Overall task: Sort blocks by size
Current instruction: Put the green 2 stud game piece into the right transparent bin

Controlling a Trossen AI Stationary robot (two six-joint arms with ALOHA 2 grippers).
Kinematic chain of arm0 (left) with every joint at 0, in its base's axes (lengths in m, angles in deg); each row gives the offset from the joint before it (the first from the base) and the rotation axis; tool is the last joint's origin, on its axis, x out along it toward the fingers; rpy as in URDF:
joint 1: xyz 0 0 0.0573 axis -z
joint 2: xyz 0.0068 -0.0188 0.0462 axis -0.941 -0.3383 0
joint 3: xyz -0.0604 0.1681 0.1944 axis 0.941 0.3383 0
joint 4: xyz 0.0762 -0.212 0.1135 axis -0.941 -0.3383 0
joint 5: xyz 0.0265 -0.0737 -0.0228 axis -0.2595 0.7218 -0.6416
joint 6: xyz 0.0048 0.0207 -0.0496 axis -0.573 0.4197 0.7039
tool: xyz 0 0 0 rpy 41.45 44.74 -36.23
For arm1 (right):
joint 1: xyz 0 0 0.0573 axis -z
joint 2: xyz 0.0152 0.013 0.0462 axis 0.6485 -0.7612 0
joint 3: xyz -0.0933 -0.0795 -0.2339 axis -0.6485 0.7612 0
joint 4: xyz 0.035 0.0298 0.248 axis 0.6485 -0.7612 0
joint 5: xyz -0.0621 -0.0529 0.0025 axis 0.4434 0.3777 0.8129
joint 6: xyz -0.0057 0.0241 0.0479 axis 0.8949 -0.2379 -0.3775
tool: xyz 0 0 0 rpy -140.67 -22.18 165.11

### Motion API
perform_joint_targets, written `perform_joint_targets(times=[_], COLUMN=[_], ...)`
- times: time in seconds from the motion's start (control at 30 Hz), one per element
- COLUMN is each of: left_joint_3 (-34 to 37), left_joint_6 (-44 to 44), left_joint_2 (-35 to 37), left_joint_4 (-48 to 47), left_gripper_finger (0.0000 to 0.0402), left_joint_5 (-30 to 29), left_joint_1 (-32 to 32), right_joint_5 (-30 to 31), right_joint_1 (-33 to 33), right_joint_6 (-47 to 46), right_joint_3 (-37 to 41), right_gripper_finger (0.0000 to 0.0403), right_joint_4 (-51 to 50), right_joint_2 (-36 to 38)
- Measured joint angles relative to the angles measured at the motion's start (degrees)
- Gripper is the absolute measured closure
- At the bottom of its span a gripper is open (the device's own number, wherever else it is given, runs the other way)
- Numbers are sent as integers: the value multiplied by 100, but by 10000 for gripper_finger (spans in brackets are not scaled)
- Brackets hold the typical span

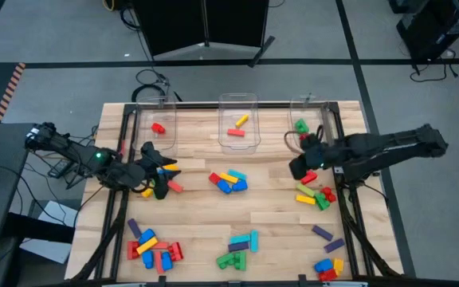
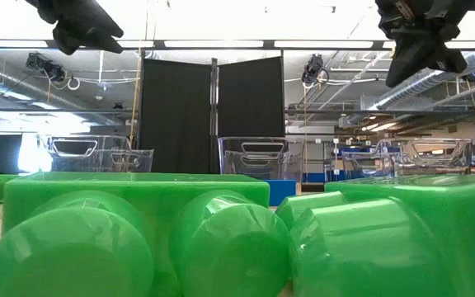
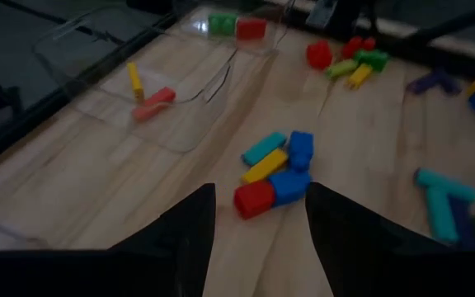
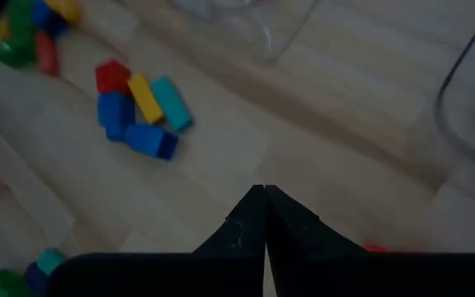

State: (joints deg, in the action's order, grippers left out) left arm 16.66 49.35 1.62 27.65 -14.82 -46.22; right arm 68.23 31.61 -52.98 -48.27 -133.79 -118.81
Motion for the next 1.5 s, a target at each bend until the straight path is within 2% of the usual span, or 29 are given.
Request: perform_joint_targets(times=[0.33, 0.47, 0.8, 0.9, 1.13, 1.3, 1.5], left_joint_3=[-131, -131, -131, -131, -129, -129, -129], left_joint_6=[11, 334, -9, -7, 151, 453, 1955], left_joint_2=[0, 2, 0, 0, 0, 0, 0], left_joint_4=[-193, -77, -36, -112, -143, -133, -841], left_gripper_finger=[204, 204, 202, 187, 123, 108, 115], left_joint_5=[231, 309, 333, 382, 563, 938, 655], left_joint_1=[0, 0, 0, 0, -2, 0, -166], right_joint_5=[140, 148, 150, 151, 150, 150, 150], right_joint_1=[-786, -922, -957, -955, -955, -955, -955], right_joint_6=[-1096, -1232, -1290, -1286, -1268, -1266, -1263], right_joint_3=[2, 2, 2, 2, 2, 2, 2], right_gripper_finger=[387, 386, 388, 385, 387, 385, 383], right_joint_4=[269, 515, 795, 797, 797, 797, 832], right_joint_2=[-852, -1064, -1189, -1181, -1181, -1181, -1181])
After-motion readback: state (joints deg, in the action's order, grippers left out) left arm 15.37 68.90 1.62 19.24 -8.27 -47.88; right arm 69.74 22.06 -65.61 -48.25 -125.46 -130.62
